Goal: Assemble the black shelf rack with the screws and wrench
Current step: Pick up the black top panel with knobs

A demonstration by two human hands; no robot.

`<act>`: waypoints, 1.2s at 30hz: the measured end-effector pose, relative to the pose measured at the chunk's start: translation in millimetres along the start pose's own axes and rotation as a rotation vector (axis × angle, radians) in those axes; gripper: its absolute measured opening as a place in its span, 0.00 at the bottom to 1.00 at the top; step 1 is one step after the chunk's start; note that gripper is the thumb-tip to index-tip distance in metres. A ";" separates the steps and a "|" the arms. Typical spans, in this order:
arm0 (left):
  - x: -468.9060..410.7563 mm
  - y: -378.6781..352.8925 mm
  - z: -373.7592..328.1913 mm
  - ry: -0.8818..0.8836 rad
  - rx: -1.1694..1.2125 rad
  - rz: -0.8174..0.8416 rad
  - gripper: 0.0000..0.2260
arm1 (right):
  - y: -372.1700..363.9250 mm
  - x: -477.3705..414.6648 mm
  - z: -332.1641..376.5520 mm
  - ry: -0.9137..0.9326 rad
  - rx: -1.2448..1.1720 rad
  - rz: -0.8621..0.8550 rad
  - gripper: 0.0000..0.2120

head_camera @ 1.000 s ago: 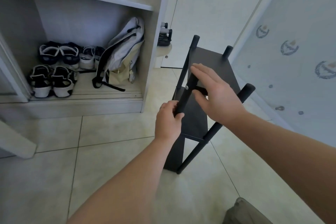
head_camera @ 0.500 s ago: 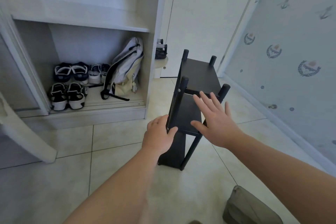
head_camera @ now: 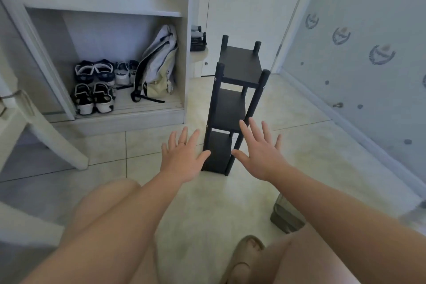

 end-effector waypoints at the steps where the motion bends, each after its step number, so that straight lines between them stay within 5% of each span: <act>1: -0.7 -7.5 8.5 0.038 -0.010 0.032 0.31 | -9.1 -2.0 0.1 0.000 0.007 0.016 0.37; 14: -84.2 -124.7 158.7 0.332 -0.105 0.336 0.33 | -206.8 -95.8 48.7 0.130 0.066 0.344 0.37; 19: -94.1 -126.2 190.5 0.386 -0.137 0.485 0.33 | -228.8 -111.1 68.7 0.166 0.099 0.498 0.37; 27: -39.1 41.4 139.0 0.457 -0.033 0.566 0.32 | -64.0 -90.1 114.7 0.206 0.134 0.612 0.38; 36: -36.3 258.6 65.9 0.300 -0.017 0.521 0.31 | 149.7 -55.1 155.8 0.105 0.135 0.634 0.38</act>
Point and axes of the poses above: each hand's wrist, its own x-axis away from the middle knuckle, its own y-axis out of the back of the hand, z = x × y, the point moved 6 cm from there along -x, towards the middle knuckle, and after that the axes turned 2 degrees about x, right-handed, at the moved point
